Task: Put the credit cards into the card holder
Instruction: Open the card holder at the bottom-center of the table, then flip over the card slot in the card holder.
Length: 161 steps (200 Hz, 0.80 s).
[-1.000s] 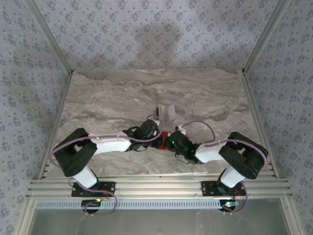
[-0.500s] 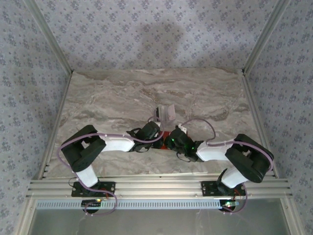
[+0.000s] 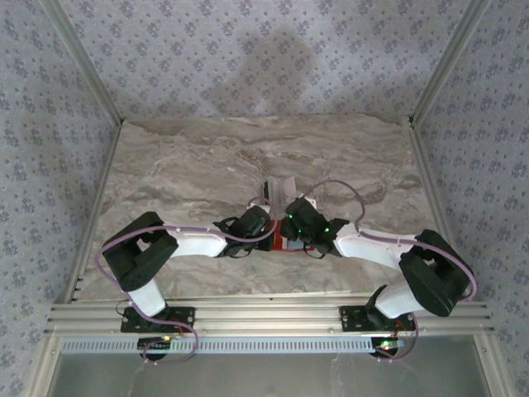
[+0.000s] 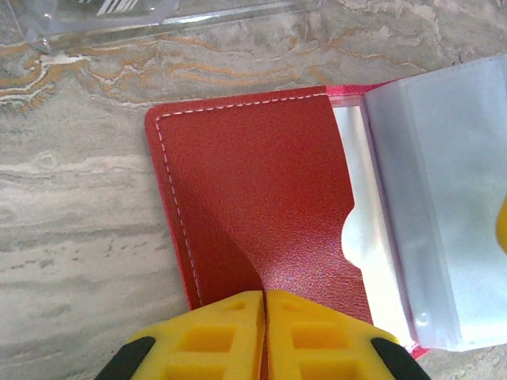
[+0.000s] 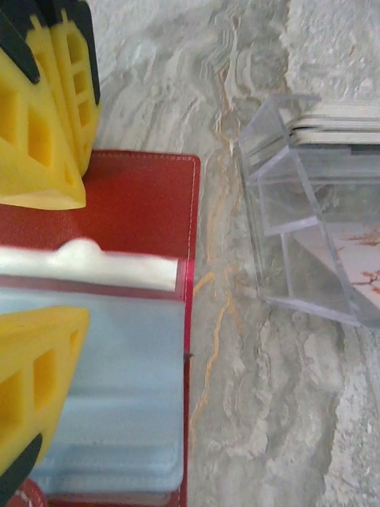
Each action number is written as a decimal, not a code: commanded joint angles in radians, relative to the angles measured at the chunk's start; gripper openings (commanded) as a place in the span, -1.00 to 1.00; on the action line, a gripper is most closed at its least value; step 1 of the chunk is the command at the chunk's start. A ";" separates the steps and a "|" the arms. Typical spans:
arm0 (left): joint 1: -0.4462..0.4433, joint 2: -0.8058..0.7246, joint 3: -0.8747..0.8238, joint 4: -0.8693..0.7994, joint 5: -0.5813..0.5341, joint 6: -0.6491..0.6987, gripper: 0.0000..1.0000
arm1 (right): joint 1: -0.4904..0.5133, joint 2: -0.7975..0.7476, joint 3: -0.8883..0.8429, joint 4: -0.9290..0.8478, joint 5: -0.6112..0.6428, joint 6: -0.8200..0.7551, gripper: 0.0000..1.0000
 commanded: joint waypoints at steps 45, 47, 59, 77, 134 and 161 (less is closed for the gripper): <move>0.005 -0.005 -0.039 -0.126 -0.061 0.021 -0.79 | -0.018 0.108 0.041 -0.118 0.114 -0.080 -0.20; 0.004 -0.005 -0.039 -0.126 -0.060 0.021 -0.79 | -0.018 0.111 0.041 -0.118 0.116 -0.082 -0.20; 0.005 -0.006 -0.041 -0.127 -0.062 0.021 -0.79 | -0.018 0.128 0.043 -0.116 0.120 -0.088 -0.19; 0.008 -0.013 -0.048 -0.129 -0.064 0.021 -0.79 | -0.016 0.148 0.037 -0.110 0.138 -0.091 -0.16; 0.024 -0.042 -0.072 -0.129 -0.061 0.023 -0.79 | -0.006 0.173 0.046 -0.134 0.211 -0.090 -0.06; 0.024 -0.030 -0.069 -0.122 -0.053 0.023 -0.79 | 0.003 0.167 0.062 -0.156 0.245 -0.105 -0.06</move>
